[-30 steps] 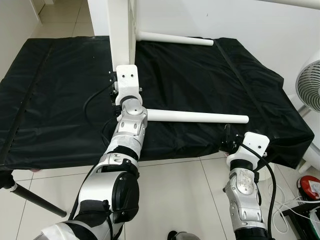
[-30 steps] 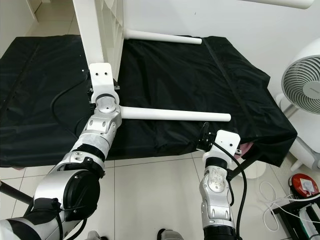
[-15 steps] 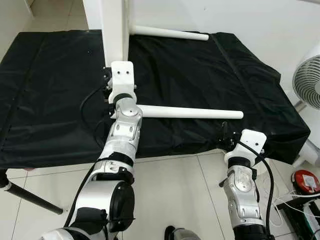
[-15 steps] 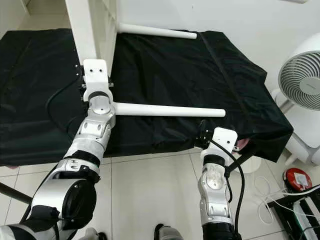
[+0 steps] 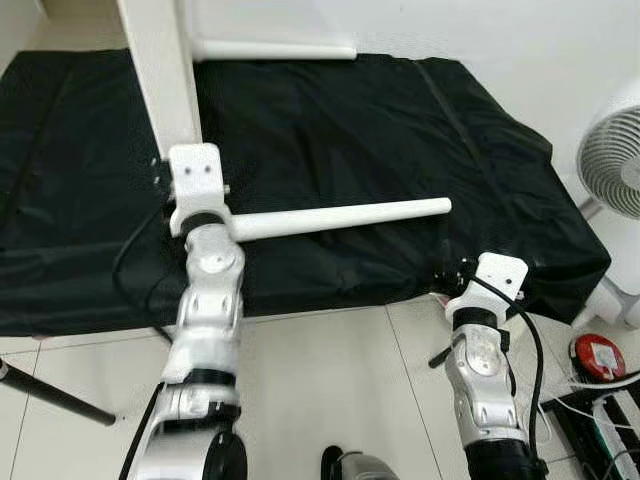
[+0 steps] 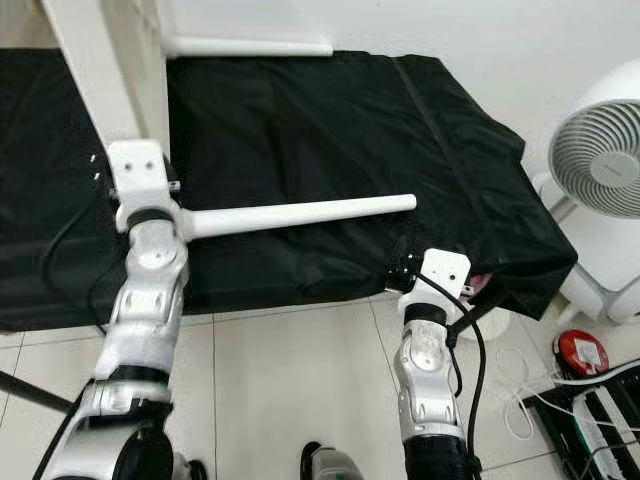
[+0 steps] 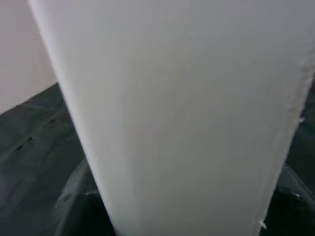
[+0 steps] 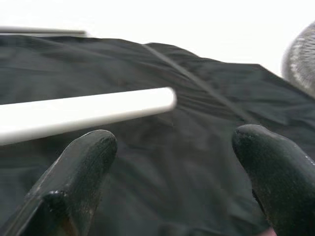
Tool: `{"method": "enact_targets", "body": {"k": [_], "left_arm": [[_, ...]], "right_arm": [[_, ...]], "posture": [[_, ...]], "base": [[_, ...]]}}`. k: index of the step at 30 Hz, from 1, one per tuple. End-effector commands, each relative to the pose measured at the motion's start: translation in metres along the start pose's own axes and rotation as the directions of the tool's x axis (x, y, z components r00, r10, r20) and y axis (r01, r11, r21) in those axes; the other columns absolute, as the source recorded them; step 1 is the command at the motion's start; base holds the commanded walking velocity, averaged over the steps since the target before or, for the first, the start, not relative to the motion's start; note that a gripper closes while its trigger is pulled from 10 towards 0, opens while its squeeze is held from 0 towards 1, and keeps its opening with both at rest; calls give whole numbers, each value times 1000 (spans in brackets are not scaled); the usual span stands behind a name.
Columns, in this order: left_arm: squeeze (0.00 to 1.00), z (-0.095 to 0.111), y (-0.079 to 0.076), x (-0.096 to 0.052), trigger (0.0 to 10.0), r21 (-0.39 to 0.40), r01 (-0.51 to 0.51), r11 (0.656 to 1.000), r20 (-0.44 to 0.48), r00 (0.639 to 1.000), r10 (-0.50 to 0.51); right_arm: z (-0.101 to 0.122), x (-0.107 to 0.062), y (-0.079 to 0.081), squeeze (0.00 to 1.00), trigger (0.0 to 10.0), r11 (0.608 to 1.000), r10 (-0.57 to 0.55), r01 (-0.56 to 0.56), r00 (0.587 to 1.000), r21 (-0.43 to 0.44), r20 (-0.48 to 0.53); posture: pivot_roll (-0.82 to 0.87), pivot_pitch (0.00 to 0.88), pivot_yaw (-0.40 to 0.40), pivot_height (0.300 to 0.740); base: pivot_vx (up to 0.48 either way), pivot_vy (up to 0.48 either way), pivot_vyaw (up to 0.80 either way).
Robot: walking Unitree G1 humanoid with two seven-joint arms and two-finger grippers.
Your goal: Building children table
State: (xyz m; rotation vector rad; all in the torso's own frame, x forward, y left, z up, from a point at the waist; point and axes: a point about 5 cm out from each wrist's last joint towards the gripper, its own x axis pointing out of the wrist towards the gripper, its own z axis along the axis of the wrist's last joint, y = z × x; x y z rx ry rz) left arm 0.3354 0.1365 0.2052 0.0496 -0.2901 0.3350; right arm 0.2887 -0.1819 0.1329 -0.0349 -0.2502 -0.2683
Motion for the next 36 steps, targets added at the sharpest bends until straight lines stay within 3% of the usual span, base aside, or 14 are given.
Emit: {"method": "enact_targets", "body": {"k": [1,4,5,6,13,14,17,22,27,28,31,33,34,36], "left_arm": [[0,22,-4,-3,10000,-39,61,997,112,992,-56],[0,22,-2,-6,10000,-54,132,990,121,985,-125],[0,25,-2,-15,10000,-106,336,936,177,933,-315],[0,27,-1,-20,10000,-110,412,905,206,900,-385],[0,31,1,-23,10000,-101,492,865,229,858,-461],[0,31,3,-25,10000,-79,534,842,233,831,-506],[0,30,5,-26,10000,-34,558,829,231,811,-537],[0,29,8,-26,10000,-29,556,831,225,813,-537],[0,27,7,-30,10000,-38,602,797,210,785,-583],[1000,25,6,-32,10000,-48,621,782,198,773,-602],[1000,23,3,-38,10000,-53,666,744,193,738,-647],[1000,22,2,-40,10000,-37,668,744,185,736,-651],[604,22,3,-41,10000,-20,668,743,181,734,-655],[604,22,4,-42,10000,-10,667,745,177,734,-655]], "right_arm": [[-4,0,-4,0,10000,1000,-5,5,1000,-3,-14],[-4,1,-4,0,10000,1000,-2,2,1000,-4,-13],[-4,3,-2,0,10000,1000,6,-6,1000,-3,-13],[-4,3,-1,0,10000,1000,9,-9,1000,-3,-12],[-3,6,-1,0,10000,1000,17,-17,1000,-4,-9],[-3,7,-1,0,10000,1000,20,-20,1000,-4,-6],[-3,7,-1,0,10000,1000,22,-22,1000,-4,-5],[-4,8,-1,0,10000,1000,22,-22,1000,-4,-4],[-4,7,0,0,10000,1000,22,-22,1000,-3,-5],[-4,7,0,0,10000,1000,23,-23,1000,-2,-5],[-4,7,1,0,10000,1000,23,-23,1000,-2,-6],[-4,7,1,0,10000,1000,24,-24,1000,-1,-6],[-5,7,1,0,10000,1000,26,-26,1000,-1,-6],[-5,8,1,0,10000,1000,27,-27,1000,0,-6]], "posture": [[-47,61,-72,740],[-44,62,-79,740],[-35,61,-87,740],[-34,61,-87,740],[-32,57,-89,740],[-32,56,-88,740],[-31,57,-86,740],[-31,57,-84,740],[-30,56,-84,740],[-30,57,-85,740],[-30,57,-85,740],[-23,57,-87,740],[-20,56,-86,740],[-20,56,-86,740]], "base": [[0,0,0],[0,0,0],[0,0,0],[0,0,0],[0,0,0],[0,0,0],[0,0,0],[0,0,0],[0,0,0],[0,0,0],[0,0,0],[0,0,0],[0,0,0],[0,0,0]]}}
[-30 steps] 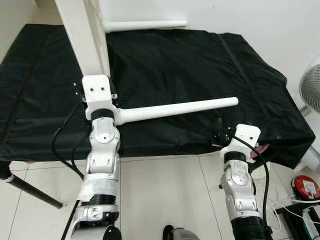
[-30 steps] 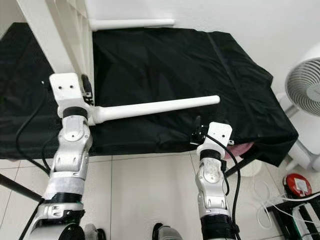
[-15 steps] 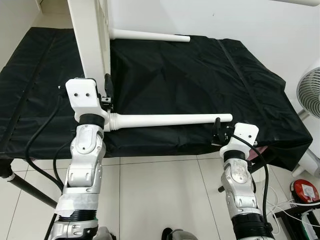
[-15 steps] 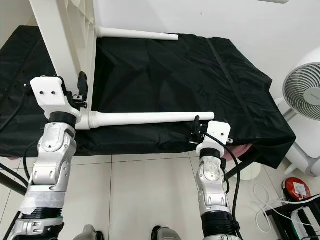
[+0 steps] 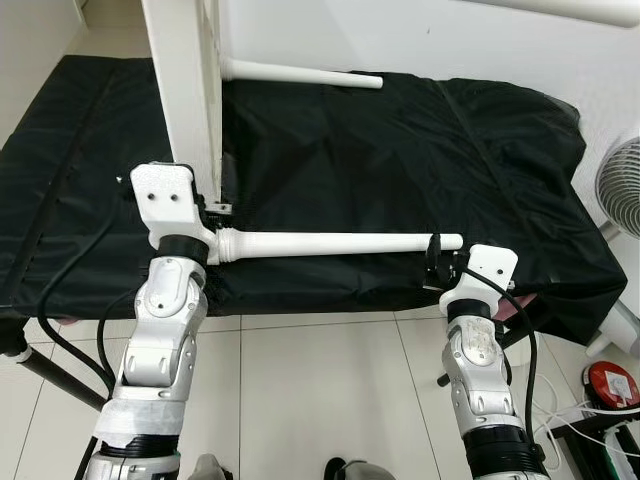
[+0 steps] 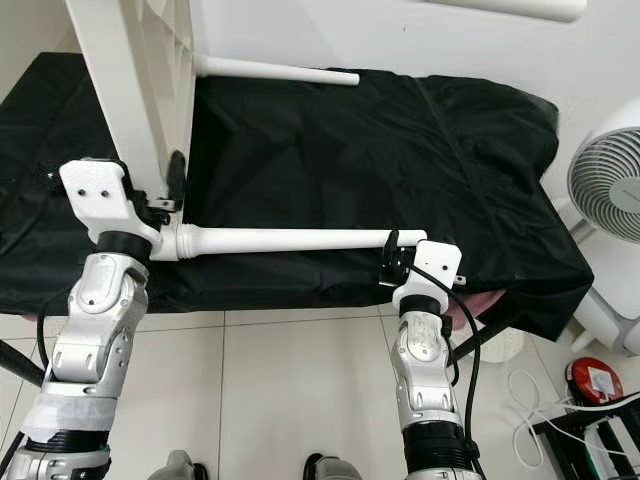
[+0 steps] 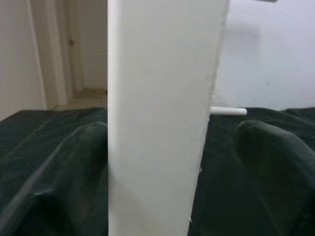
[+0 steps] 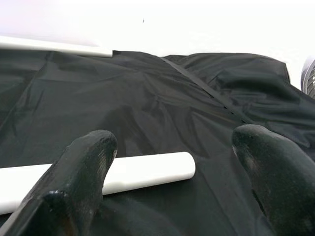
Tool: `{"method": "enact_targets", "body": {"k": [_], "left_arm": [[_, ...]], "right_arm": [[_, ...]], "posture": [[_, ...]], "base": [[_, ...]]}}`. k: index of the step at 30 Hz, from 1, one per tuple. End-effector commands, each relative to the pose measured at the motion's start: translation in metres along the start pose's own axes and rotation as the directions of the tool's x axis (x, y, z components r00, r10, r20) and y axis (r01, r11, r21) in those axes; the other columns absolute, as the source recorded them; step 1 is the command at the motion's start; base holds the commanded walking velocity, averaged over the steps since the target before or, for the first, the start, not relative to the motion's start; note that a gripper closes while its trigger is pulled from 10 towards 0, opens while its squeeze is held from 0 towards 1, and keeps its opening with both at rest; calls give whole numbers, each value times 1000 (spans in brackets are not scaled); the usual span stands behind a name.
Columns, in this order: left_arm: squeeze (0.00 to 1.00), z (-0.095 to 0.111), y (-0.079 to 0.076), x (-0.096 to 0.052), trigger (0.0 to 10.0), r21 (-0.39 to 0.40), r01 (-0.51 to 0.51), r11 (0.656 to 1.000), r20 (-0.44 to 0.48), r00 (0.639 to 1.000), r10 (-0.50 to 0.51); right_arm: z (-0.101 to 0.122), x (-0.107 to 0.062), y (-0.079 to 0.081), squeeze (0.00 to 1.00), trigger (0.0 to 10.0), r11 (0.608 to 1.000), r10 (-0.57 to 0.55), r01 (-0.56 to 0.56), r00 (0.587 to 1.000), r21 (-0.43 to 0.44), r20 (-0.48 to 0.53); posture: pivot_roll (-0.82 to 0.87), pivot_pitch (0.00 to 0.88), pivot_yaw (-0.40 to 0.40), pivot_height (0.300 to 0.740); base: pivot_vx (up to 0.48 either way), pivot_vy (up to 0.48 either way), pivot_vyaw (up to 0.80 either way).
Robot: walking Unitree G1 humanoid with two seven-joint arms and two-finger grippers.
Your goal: Building children table
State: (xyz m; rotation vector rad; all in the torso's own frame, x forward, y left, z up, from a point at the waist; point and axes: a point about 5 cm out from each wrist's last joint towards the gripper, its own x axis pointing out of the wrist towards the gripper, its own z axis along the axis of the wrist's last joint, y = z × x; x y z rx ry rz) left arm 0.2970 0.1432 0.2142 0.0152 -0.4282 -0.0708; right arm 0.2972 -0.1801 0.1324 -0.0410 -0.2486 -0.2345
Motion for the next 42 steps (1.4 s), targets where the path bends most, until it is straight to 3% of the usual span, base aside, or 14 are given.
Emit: {"method": "enact_targets", "body": {"k": [1,8,20,28,34,42], "left_arm": [[0,2,-19,-6,10000,25,334,942,-8,943,-334],[0,4,-18,-17,10000,20,371,929,-31,929,-370],[0,1,-7,-34,10000,29,338,941,-99,937,-334],[0,-10,-7,-34,10000,8,326,945,-164,933,-320],[0,-13,-11,-37,10000,-46,380,924,-223,898,-380],[0,-13,-11,-38,10000,-52,376,925,-229,897,-378]], "right_arm": [[-3,0,-2,0,10000,1000,-6,6,1000,3,-6],[-4,1,2,0,10000,1000,8,-8,1000,10,-7],[-5,5,10,0,10000,999,41,-41,999,21,-9],[-3,9,14,0,10000,998,61,-61,998,24,2],[-4,7,10,0,10000,998,54,-54,999,17,2],[-5,6,10,0,10000,999,51,-51,999,18,2]], "posture": [[-19,56,-86,740],[-8,52,-84,740],[27,41,-104,740],[22,31,-104,740],[13,29,-96,740],[12,28,-95,740]], "base": [[0,0,0],[0,0,0],[0,0,0],[0,0,0],[0,0,0],[0,0,0]]}}
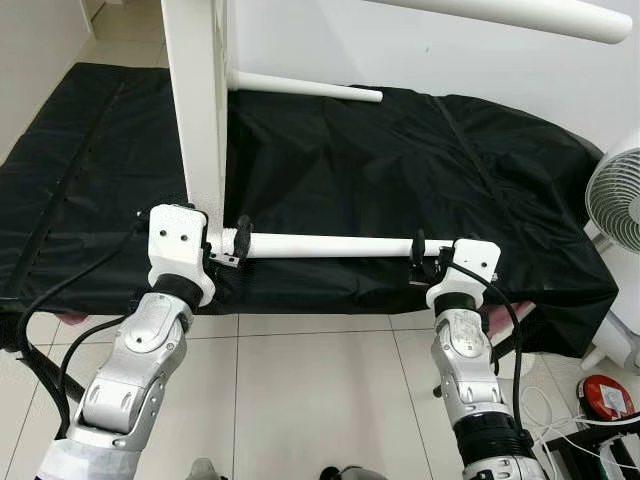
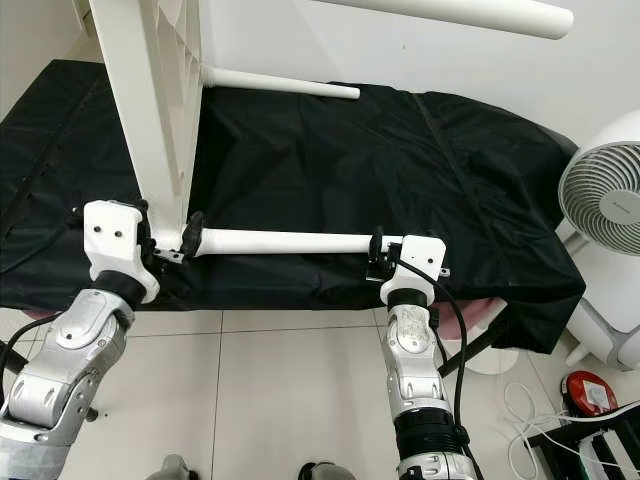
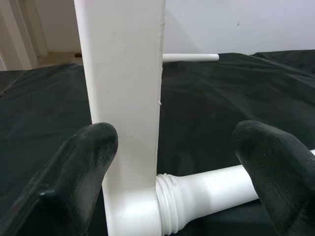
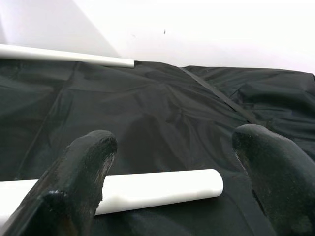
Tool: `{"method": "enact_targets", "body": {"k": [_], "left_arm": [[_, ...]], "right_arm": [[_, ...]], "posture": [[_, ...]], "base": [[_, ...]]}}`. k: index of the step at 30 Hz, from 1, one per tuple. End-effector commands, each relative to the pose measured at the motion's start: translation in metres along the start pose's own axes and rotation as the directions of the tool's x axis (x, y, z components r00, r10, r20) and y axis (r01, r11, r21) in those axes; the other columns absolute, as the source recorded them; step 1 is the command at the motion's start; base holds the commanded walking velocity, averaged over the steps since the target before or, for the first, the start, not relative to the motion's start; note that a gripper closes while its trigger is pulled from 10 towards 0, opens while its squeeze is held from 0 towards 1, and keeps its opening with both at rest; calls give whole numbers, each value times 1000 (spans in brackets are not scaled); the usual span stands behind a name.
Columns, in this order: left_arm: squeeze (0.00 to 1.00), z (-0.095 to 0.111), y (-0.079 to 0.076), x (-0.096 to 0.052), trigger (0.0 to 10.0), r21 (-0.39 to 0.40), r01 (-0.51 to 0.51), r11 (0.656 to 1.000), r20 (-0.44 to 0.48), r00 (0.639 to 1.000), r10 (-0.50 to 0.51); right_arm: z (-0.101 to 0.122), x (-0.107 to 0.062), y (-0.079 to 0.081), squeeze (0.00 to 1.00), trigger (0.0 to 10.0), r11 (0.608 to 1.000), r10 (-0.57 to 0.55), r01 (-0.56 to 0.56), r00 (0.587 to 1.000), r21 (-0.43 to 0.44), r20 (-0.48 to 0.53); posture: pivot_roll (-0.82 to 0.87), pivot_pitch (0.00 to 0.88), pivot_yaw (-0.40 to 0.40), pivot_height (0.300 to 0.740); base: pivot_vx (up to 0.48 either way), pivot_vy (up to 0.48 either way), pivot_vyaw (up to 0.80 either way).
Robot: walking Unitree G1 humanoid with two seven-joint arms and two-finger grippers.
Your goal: Building children table
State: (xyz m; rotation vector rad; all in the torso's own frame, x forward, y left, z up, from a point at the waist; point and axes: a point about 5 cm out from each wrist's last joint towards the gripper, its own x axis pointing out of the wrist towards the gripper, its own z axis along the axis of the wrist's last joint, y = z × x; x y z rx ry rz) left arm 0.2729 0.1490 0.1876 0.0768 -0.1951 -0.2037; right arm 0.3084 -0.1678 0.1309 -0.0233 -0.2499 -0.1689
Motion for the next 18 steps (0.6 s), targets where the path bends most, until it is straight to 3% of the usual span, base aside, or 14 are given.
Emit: {"method": "enact_targets", "body": {"k": [1,13,18], "left_arm": [[0,1,-15,-2,10000,-2,249,969,-3,969,-249],[0,2,-24,2,10000,-12,316,949,-15,948,-317],[0,-2,-21,14,10000,24,296,955,-9,955,-296]], "right_arm": [[-2,-2,-4,0,10000,1000,-12,12,1000,-8,2],[-2,-2,-9,0,10000,1000,-27,27,1000,-14,5],[-2,-1,-8,0,10000,1000,-27,27,1000,-10,6]], "posture": [[12,28,-95,740],[-6,21,-87,740],[-5,19,-88,740]], "base": [[0,0,0],[0,0,0],[0,0,0]]}}
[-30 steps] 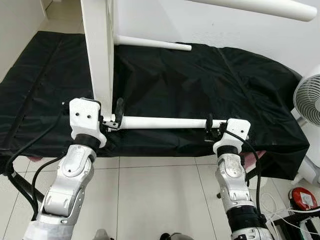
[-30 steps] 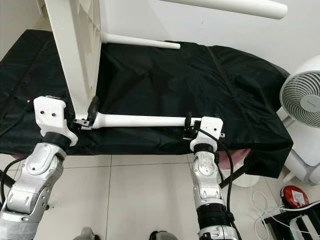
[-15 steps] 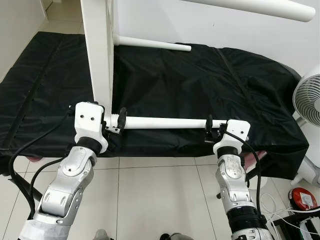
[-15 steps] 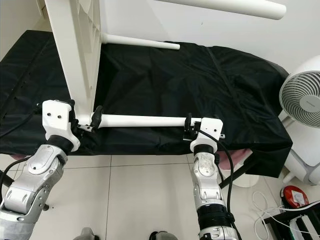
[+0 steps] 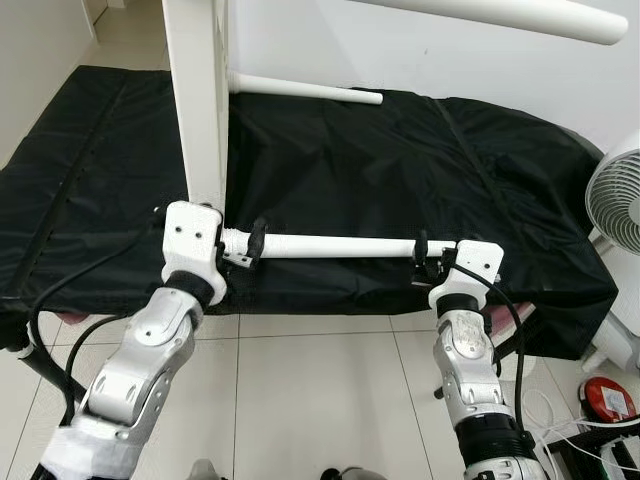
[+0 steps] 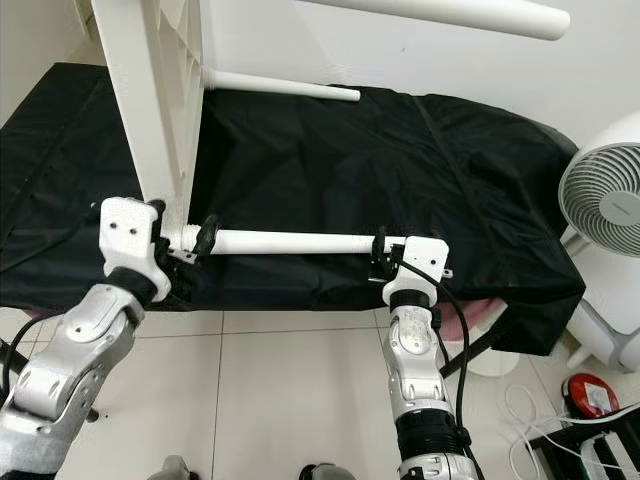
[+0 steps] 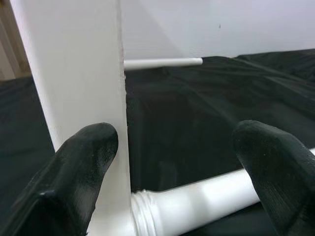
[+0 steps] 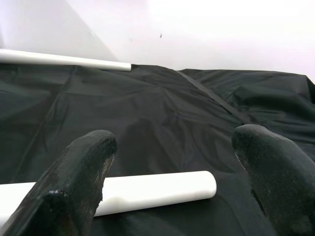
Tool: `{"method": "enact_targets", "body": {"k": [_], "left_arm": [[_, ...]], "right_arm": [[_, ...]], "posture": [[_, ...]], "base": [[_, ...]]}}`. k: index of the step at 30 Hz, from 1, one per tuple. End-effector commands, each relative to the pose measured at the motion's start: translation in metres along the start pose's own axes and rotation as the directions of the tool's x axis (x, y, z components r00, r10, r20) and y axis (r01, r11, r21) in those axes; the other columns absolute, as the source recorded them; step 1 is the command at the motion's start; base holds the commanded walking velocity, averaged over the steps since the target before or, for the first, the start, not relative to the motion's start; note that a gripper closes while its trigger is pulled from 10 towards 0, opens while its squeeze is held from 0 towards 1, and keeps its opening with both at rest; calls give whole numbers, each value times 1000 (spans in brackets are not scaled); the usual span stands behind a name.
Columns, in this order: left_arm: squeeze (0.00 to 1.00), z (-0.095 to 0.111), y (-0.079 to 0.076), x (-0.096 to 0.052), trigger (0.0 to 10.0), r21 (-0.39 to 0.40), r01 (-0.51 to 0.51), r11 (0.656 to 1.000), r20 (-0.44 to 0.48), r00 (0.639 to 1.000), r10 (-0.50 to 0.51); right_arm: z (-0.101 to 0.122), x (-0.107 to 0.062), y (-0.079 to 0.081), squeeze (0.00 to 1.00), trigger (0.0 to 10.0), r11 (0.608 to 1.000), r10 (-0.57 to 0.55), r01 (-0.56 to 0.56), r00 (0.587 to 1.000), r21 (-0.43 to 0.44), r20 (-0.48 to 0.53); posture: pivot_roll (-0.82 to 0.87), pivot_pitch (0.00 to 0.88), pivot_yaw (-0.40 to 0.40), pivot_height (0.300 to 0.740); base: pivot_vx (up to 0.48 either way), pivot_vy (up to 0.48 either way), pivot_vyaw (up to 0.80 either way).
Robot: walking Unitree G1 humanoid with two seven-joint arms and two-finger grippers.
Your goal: Building children table
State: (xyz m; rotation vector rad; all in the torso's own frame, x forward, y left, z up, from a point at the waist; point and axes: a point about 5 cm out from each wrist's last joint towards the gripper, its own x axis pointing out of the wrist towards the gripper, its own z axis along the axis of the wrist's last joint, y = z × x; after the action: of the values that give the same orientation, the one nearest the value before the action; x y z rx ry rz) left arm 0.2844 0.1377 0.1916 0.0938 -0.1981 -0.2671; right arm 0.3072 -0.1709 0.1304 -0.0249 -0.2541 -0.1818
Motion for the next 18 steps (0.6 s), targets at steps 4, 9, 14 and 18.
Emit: {"method": "enact_targets", "body": {"k": [4,9,14,18], "left_arm": [[0,-6,-8,7,10000,28,211,977,-11,977,-211],[0,-6,1,10,10000,40,172,984,-13,985,-171],[0,-7,0,6,10000,52,182,982,-22,983,-181],[0,-10,6,9,10000,82,155,985,-33,988,-152]], "right_arm": [[-1,0,-4,0,10000,1000,-15,15,1000,-7,4],[0,0,-9,0,10000,999,-37,37,999,-9,11],[-2,-3,-6,0,10000,999,-31,31,1000,-7,2],[-2,-2,-4,0,10000,1000,-23,23,1000,-4,3]], "posture": [[-5,16,-88,740],[-18,14,-79,740],[-7,15,-85,740],[-6,14,-85,740]], "base": [[0,0,0],[0,0,0],[0,0,0],[0,0,0]]}}
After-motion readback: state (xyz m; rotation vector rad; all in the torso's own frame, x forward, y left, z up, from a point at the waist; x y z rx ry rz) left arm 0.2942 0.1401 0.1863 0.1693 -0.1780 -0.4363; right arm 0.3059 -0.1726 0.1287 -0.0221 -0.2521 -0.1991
